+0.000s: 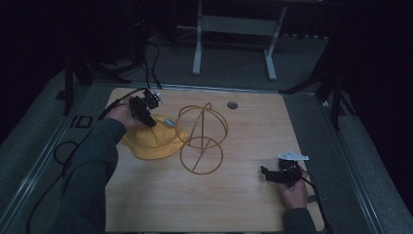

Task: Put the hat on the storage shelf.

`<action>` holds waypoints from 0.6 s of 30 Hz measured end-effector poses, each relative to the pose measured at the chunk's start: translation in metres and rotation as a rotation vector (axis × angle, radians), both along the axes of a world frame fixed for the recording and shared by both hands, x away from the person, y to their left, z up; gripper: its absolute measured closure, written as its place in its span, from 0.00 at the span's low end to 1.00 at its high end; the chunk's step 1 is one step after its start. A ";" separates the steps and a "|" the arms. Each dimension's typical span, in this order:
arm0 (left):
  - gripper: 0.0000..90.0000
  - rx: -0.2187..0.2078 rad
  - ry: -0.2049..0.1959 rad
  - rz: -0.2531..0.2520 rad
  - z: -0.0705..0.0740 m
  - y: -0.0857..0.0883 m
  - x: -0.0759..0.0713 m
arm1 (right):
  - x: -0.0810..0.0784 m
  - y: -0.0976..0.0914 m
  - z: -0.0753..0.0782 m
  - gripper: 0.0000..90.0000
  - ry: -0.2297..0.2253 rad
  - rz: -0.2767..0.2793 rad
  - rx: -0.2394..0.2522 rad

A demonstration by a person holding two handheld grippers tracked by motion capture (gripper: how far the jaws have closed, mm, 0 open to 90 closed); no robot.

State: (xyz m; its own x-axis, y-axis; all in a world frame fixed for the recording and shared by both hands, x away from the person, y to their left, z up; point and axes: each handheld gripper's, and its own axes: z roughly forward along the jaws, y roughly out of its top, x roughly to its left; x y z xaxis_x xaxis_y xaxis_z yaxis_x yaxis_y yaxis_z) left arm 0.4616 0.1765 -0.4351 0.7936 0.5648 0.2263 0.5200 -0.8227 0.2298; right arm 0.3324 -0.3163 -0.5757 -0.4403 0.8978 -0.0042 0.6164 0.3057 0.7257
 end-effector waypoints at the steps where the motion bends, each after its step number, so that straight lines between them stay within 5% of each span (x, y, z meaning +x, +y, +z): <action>1: 0.57 0.012 -0.001 -0.001 -0.002 -0.001 0.000 | 0.000 0.000 0.000 0.15 0.000 0.000 0.000; 8: 0.83 0.057 0.008 -0.026 -0.003 -0.005 -0.002 | 0.000 0.000 0.000 0.15 0.000 0.000 0.000; 18: 0.92 0.074 0.014 -0.034 0.004 -0.001 -0.009 | 0.000 0.000 0.000 0.15 0.000 -0.002 0.003</action>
State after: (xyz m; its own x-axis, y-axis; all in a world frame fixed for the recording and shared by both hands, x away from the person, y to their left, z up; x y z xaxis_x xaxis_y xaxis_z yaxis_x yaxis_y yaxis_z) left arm 0.4526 0.1757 -0.4308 0.8151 0.5198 0.2557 0.4945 -0.8543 0.1604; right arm 0.3323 -0.3160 -0.5757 -0.4386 0.8987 -0.0011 0.6172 0.3021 0.7265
